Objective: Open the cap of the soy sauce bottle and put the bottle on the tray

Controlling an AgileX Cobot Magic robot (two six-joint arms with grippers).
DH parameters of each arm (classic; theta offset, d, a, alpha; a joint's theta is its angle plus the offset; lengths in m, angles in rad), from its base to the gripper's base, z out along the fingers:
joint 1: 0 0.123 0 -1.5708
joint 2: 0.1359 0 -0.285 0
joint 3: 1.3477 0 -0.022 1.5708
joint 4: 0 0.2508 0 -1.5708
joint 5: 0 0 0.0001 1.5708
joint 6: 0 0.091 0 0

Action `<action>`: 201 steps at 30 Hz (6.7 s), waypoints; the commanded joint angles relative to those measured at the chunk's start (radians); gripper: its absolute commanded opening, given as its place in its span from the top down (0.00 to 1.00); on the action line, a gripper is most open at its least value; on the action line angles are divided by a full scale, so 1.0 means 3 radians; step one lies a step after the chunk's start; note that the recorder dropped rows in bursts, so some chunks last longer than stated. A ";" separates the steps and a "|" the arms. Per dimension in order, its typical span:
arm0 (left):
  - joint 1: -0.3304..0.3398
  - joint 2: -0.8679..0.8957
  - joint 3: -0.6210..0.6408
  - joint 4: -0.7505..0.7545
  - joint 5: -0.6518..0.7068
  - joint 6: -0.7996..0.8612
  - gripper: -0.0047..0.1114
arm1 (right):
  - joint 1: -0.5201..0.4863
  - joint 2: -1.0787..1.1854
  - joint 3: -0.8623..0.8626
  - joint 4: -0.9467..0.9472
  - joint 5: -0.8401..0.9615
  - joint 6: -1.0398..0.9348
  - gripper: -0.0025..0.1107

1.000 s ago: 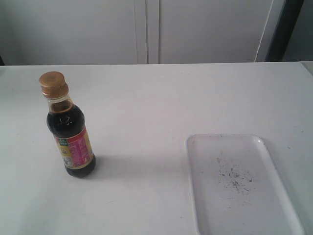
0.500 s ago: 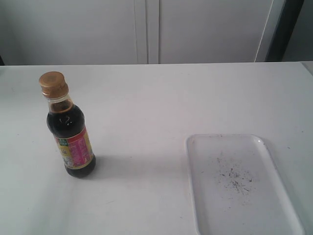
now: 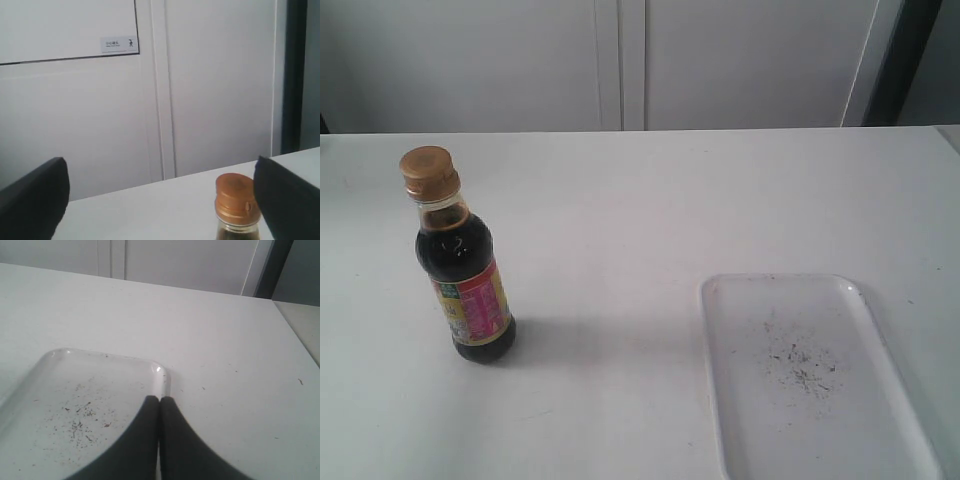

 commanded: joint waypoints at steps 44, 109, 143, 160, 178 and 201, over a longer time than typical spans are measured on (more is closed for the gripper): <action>-0.0856 0.2311 -0.1415 0.0022 -0.0070 -0.0012 0.09 | -0.0013 -0.0016 0.0009 -0.0039 -0.0103 -0.0028 0.98; -0.0856 0.3613 -0.0399 -0.0876 -0.1478 0.1581 0.14 | -0.0013 -0.0016 0.0009 -0.0046 -0.0103 -0.0028 0.98; -0.0851 0.3613 -0.0452 -0.0099 -0.1526 0.1629 0.96 | -0.0013 -0.0016 0.0009 0.0494 -0.1425 0.0403 0.98; -0.0493 0.3613 -0.0454 0.0391 -0.1686 0.1147 0.96 | 0.0255 0.0496 0.0009 0.0132 -0.2091 0.0675 0.98; -0.0493 0.3613 -0.0460 0.0523 -0.1686 0.1083 0.96 | 0.0263 0.3518 -0.1763 -0.2334 -0.3944 0.0949 0.98; -0.0493 0.3613 -0.0460 0.0500 -0.1686 0.1104 0.96 | 0.0268 0.5458 -0.3039 -0.3113 -0.4686 0.1221 0.98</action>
